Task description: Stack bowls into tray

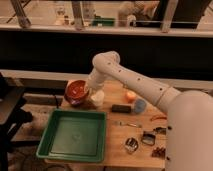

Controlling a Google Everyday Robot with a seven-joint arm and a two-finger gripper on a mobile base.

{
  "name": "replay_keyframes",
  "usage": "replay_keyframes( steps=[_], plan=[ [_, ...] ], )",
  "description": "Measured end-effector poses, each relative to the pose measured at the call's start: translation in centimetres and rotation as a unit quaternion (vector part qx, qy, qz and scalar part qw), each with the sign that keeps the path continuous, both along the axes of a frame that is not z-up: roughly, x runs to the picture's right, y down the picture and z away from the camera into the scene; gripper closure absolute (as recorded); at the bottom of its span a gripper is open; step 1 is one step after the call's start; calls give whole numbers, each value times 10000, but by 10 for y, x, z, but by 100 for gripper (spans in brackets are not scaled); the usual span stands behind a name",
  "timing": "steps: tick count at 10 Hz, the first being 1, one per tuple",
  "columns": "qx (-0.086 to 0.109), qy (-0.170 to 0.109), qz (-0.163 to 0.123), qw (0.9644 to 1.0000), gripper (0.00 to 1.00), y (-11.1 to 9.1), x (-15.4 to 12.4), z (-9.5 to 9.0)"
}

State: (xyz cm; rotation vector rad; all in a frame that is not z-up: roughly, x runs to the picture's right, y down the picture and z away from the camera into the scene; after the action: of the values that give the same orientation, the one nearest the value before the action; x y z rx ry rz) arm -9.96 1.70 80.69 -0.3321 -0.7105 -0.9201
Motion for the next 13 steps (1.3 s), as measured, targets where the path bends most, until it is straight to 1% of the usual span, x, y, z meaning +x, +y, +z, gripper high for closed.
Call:
replay_keyframes(
  steps=[1,2,4,6,9,13],
  plan=[
    [-24,-46,-11,10000,100,1,-5,5],
    [-37,-61,0,10000,100,1,-3,10],
    [-28,-144,-27,9999,100,0,-10,17],
    [24,-196,-35,9998,100,-4,-12,21],
    [83,-324,-109,9994,100,-6,-25,26],
    [107,-413,-179,9989,100,-6,-34,33]
  ],
)
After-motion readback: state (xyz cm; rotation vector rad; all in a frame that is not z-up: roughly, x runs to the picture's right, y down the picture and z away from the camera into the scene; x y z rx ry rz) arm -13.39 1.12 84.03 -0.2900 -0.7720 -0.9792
